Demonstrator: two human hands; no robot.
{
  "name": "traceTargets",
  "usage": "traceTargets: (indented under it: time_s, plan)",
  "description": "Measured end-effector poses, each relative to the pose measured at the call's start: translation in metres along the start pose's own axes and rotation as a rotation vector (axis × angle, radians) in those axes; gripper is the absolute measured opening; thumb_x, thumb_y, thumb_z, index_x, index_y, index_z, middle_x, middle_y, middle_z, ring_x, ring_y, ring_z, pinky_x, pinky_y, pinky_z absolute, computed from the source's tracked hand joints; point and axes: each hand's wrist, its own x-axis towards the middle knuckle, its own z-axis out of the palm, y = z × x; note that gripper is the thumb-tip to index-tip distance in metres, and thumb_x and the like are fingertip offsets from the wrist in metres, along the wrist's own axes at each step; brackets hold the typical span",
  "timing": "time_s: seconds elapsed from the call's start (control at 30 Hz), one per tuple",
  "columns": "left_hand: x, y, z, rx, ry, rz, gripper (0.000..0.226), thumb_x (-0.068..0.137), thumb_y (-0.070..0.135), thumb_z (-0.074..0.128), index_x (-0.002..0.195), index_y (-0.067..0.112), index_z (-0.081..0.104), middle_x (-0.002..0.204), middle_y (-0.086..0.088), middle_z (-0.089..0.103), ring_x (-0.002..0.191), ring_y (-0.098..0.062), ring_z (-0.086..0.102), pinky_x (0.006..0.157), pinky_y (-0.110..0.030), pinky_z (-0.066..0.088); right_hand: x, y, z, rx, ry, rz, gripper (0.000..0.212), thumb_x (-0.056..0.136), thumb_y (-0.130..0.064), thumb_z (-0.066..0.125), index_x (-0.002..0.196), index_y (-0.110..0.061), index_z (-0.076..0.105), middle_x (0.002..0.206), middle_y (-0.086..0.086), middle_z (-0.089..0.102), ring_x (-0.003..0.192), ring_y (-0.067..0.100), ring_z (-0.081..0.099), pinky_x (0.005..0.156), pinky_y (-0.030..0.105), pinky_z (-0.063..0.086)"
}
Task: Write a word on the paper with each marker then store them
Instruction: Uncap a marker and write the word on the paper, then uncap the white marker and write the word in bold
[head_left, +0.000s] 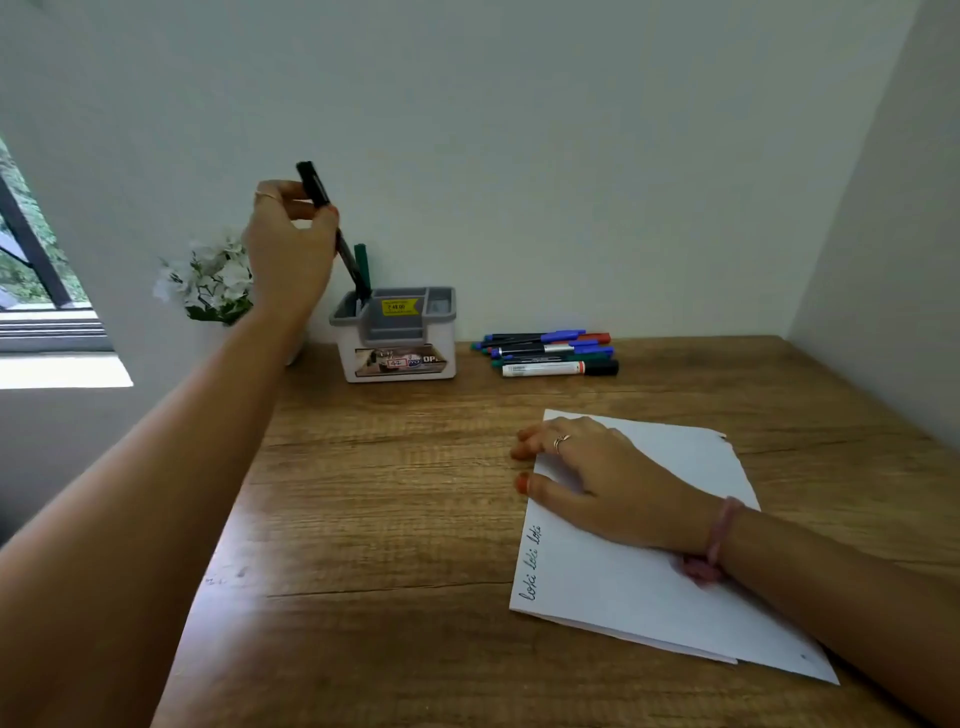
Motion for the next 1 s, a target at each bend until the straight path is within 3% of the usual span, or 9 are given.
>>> traceTargets:
  time_s: [0.13,0.27,0.37,0.53,0.7,0.83,0.9,1.0]
  plan:
    - [0.021,-0.020,0.004,0.115,0.052,0.013,0.033,0.088,0.027,0.053,0.113,0.007,0.048,0.099,-0.001,0.057,0.095,-0.023,0.062,0.082,-0.046,0.054,0.001,0.002,0.003,0.008,0.018,-0.014,0.038,0.092,-0.046,0.048,0.126,-0.030,0.051,0.135,-0.012,0.049,0.124,0.006,0.040,0.104,0.031,0.031]
    - [0.028,-0.036,0.017,0.283,-0.008,0.051,0.033,0.092,0.021,0.052,0.115,-0.002,0.048,0.108,-0.018,0.062,0.098,-0.029,0.060,0.081,-0.029,0.047,0.003,0.005,0.005,0.007,0.027,-0.016,0.037,0.091,-0.048,0.048,0.125,-0.033,0.052,0.136,-0.015,0.048,0.124,0.003,0.039,0.104,0.029,0.030]
    - [0.029,-0.045,0.023,0.390,-0.072,0.001,0.033,0.091,0.020,0.054,0.115,-0.003,0.050,0.112,-0.022,0.061,0.103,-0.032,0.058,0.080,-0.032,0.043,0.003,0.005,0.006,-0.005,0.033,-0.018,0.038,0.091,-0.049,0.048,0.126,-0.034,0.051,0.138,-0.016,0.046,0.125,0.001,0.037,0.104,0.027,0.028]
    - [0.028,-0.058,0.024,0.581,-0.248,-0.056,0.021,0.086,0.018,0.059,0.087,-0.003,0.064,0.089,-0.024,0.067,0.076,-0.027,0.059,0.072,-0.033,0.046,0.003,0.004,0.007,-0.019,0.035,-0.017,0.037,0.092,-0.047,0.047,0.126,-0.033,0.051,0.135,-0.016,0.047,0.124,0.002,0.038,0.102,0.026,0.028]
    - [0.026,-0.059,0.026,0.606,-0.304,-0.044,0.031,0.085,0.019,0.065,0.099,-0.008,0.066,0.097,-0.025,0.067,0.078,-0.025,0.056,0.071,-0.029,0.041,0.003,0.005,0.007,-0.023,0.022,-0.006,0.045,0.087,-0.055,0.040,0.125,-0.033,0.051,0.135,-0.016,0.047,0.123,0.002,0.038,0.103,0.029,0.030]
    - [0.023,-0.062,0.027,0.610,-0.243,-0.051,0.041,0.081,0.023,0.071,0.108,-0.004,0.057,0.105,-0.022,0.059,0.099,-0.030,0.056,0.082,-0.035,0.043,0.003,0.003,0.007,-0.019,0.019,0.000,0.049,0.084,-0.056,0.036,0.125,-0.033,0.052,0.135,-0.016,0.047,0.123,0.003,0.038,0.104,0.030,0.030]
    - [0.016,-0.059,0.029,0.562,-0.176,0.016,0.051,0.082,0.021,0.070,0.120,-0.003,0.048,0.119,-0.022,0.052,0.109,-0.030,0.052,0.090,-0.035,0.043,0.003,0.003,0.007,-0.016,0.019,-0.001,0.049,0.084,-0.056,0.037,0.124,-0.033,0.052,0.134,-0.015,0.048,0.123,0.003,0.039,0.103,0.031,0.031]
    - [-0.006,-0.040,0.042,0.507,-0.172,0.285,0.040,0.088,0.020,0.061,0.121,0.003,0.047,0.120,-0.017,0.046,0.098,-0.017,0.049,0.089,-0.027,0.043,0.003,0.002,0.006,-0.015,0.016,-0.007,0.045,0.087,-0.053,0.041,0.124,-0.031,0.052,0.134,-0.013,0.049,0.122,0.005,0.040,0.104,0.033,0.032]
